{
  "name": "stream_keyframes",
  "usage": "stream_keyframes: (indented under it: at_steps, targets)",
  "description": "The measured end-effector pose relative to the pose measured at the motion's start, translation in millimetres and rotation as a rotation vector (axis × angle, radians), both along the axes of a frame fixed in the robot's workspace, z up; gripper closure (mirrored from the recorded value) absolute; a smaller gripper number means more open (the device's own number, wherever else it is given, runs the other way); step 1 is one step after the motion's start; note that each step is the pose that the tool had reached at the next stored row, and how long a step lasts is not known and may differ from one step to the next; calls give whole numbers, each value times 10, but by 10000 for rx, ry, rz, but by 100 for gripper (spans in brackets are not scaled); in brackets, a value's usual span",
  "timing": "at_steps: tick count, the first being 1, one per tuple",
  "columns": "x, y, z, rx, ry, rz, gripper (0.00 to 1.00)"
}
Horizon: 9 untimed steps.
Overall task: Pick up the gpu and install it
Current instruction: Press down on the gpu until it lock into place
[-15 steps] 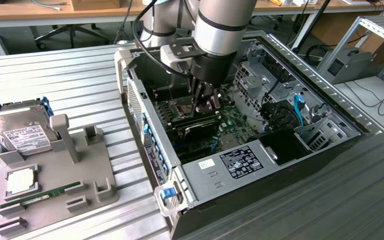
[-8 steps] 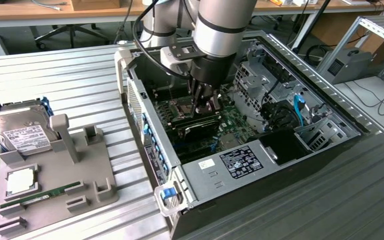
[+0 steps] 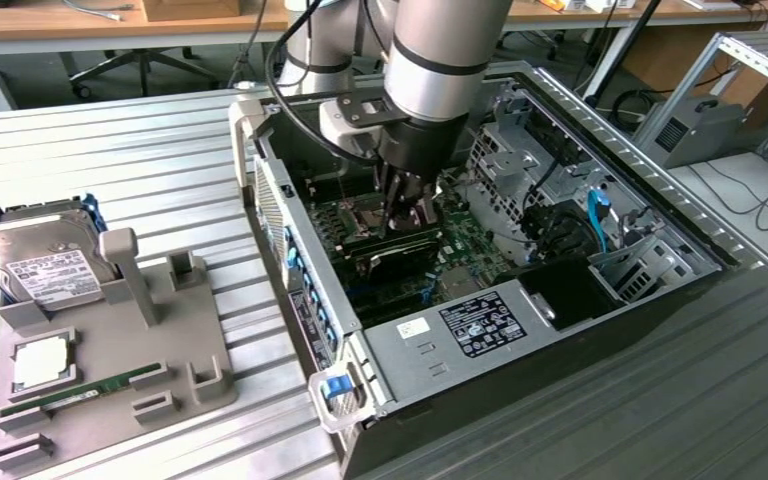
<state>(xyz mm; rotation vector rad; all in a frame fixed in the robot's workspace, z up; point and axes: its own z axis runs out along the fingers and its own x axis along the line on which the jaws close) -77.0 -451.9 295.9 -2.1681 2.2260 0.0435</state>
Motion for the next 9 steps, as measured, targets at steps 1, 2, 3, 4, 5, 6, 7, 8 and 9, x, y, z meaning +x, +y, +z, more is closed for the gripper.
stream_keyframes:
  at_steps: [1,2,3,4,5,6,7,8,9]
  targets:
    - [0,0,-24,0,0,0,89]
    - [0,0,-47,0,-1,0,89]
    - [0,0,-74,0,0,0,89]
    - [0,0,-103,-1,0,0,89]
    - [0,0,-122,0,0,0,89]
    - [0,0,-123,-1,0,0,89]
    - [0,0,-123,-1,0,-1,89]
    - [-3,0,-123,-2,0,-2,89]
    - [-12,0,-124,-1,-1,-2,89]
